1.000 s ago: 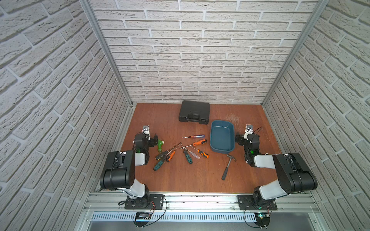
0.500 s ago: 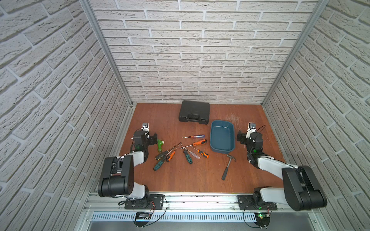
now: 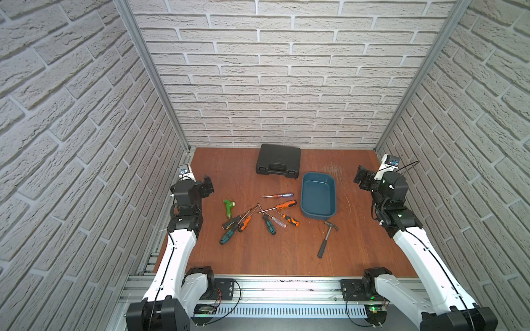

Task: Put the screwdriver on the desktop into the storage box
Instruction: Pick up the screwdriver from the center of the board.

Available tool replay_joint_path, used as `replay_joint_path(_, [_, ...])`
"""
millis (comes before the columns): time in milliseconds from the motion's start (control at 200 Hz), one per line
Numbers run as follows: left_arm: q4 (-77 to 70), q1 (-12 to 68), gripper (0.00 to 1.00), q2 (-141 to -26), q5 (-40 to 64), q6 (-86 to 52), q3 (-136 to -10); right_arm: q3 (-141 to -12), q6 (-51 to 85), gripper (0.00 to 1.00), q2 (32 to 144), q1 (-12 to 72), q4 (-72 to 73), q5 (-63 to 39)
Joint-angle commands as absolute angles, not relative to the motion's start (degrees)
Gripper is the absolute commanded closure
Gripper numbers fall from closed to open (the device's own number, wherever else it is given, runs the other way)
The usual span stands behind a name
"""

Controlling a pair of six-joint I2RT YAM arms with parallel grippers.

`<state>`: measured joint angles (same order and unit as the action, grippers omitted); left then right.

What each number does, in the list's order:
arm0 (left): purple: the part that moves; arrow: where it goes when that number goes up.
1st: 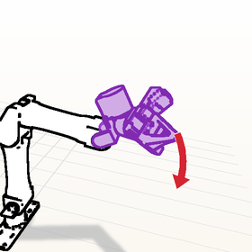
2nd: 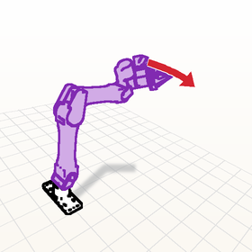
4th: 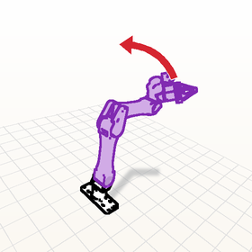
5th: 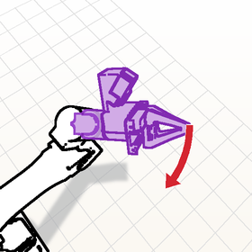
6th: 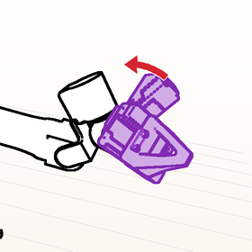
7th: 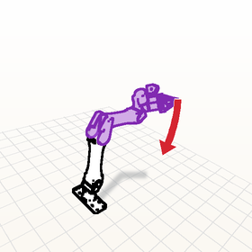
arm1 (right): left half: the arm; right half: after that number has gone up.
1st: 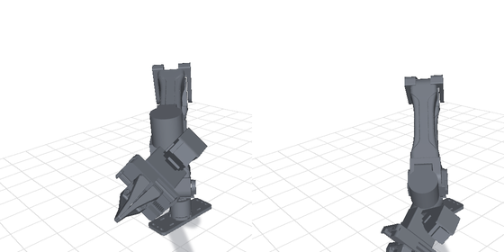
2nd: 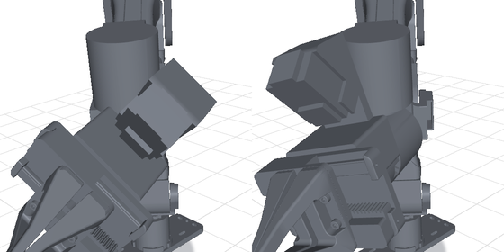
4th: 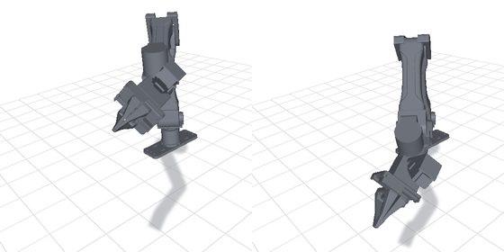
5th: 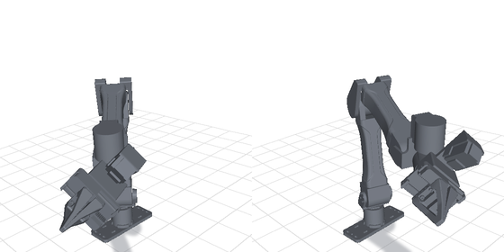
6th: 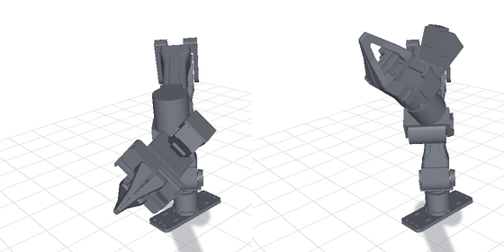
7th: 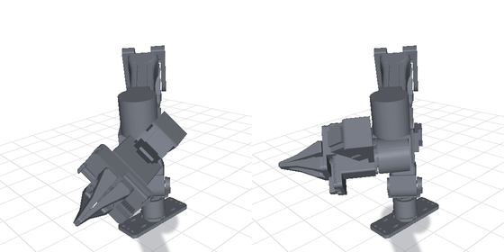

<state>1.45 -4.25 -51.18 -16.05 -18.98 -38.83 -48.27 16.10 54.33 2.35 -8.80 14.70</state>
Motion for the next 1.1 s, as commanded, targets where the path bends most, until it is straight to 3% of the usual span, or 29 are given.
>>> replay_joint_path(0, [16.3, -4.8, 0.02, -48.1, -18.5, -35.4, -38.4, -51.3, 22.4, 0.21, 56.4, 3.2, -18.2, 6.6])
replay_joint_path(205, [18.3, -3.9, 0.02, -44.6, -6.6, -49.4, -32.9, -61.2, 23.7, 0.22, 63.5, 15.5, -33.8, 5.6])
replay_joint_path(445, [19.9, -1.9, 0.02, -46.0, -2.7, -51.2, -34.6, -68.5, 21.5, 0.24, 71.4, 33.5, -41.6, 5.4])
replay_joint_path(565, [19.3, -1.4, 0.02, -48.9, -0.4, -51.0, -36.0, -72.5, 7.4, 0.24, 78.2, 40.3, -42.6, 2.2])
replay_joint_path(755, [18.1, 0.3, 0.02, -51.4, 0.0, -51.0, -37.1, -87.3, -11.8, 0.20, 94.9, 41.0, -57.7, -9.3])
replay_joint_path(905, [18.4, 1.6, 0.02, -50.8, -1.2, -52.4, -36.7, -94.0, -4.4, 0.24, 103.9, 44.3, -58.8, -10.2])
replay_joint_path(1095, [18.4, 2.9, 0.02, -47.8, -3.8, -55.0, -34.7, -97.8, 10.7, 0.24, 111.6, 50.2, -54.8, -3.0])
